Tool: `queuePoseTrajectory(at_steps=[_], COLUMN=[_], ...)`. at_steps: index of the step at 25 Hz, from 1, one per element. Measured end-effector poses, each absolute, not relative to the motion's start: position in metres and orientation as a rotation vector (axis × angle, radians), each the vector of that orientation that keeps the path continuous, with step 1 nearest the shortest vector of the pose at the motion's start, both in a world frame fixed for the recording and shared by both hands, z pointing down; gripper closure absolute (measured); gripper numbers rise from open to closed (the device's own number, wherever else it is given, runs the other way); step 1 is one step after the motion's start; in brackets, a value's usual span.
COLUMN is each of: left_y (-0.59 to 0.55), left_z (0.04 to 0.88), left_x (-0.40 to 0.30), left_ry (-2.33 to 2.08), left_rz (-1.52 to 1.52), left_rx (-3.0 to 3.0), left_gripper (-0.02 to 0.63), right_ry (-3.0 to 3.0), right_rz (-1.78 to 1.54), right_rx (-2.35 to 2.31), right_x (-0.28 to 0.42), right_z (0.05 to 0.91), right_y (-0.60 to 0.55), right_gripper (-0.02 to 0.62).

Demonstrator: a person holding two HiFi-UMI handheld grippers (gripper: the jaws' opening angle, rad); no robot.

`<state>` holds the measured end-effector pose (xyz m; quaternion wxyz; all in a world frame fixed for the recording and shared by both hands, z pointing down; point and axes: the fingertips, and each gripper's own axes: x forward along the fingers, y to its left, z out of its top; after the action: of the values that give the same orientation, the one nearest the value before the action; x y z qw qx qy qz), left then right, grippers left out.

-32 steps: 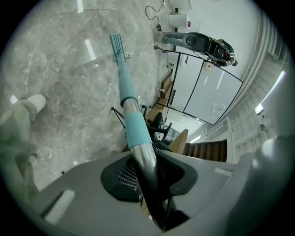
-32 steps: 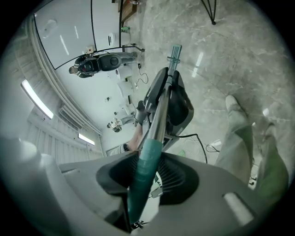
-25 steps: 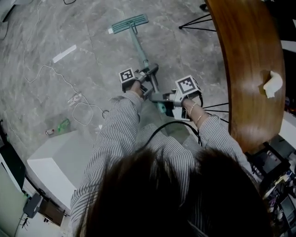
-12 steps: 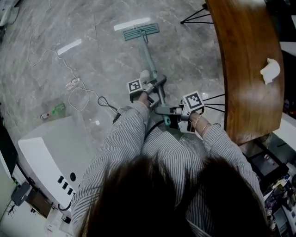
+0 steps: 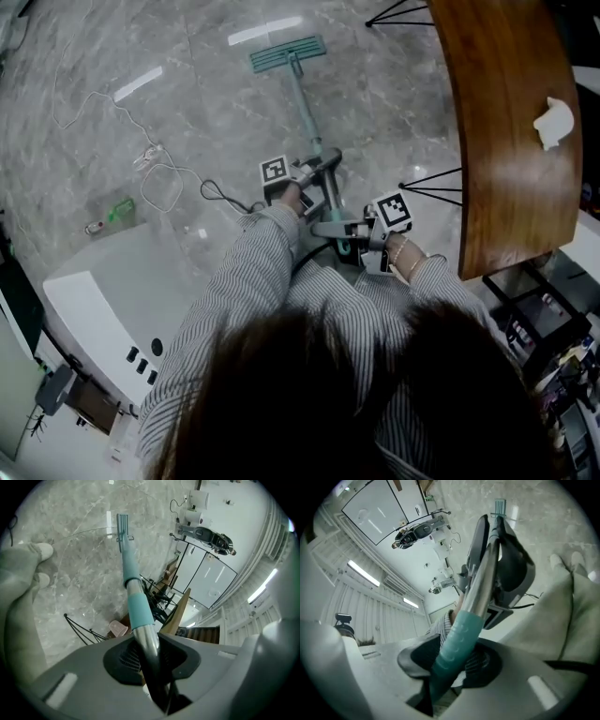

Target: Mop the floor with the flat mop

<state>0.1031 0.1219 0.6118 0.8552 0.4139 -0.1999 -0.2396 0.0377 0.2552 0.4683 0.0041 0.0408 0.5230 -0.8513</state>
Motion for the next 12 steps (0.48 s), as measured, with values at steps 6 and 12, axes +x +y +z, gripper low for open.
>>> queuePoseTrajectory(at_steps=[6, 12], left_y=[0.128, 0.128], left_z=[0.612, 0.608], left_x=[0.106, 0.103], left_ry=[-0.350, -0.310], left_rz=[-0.406, -0.397], left_rx=[0.911, 0.923], left_gripper=[0.522, 0.517], right_ry=[1.558, 1.611], right_rz=[-2.676, -2.636], right_rx=[0.044, 0.088], right_x=[0.055, 0.054], right_z=[0.480, 0.477], right_y=[0.253, 0.251], right_gripper=[0.448, 0.437])
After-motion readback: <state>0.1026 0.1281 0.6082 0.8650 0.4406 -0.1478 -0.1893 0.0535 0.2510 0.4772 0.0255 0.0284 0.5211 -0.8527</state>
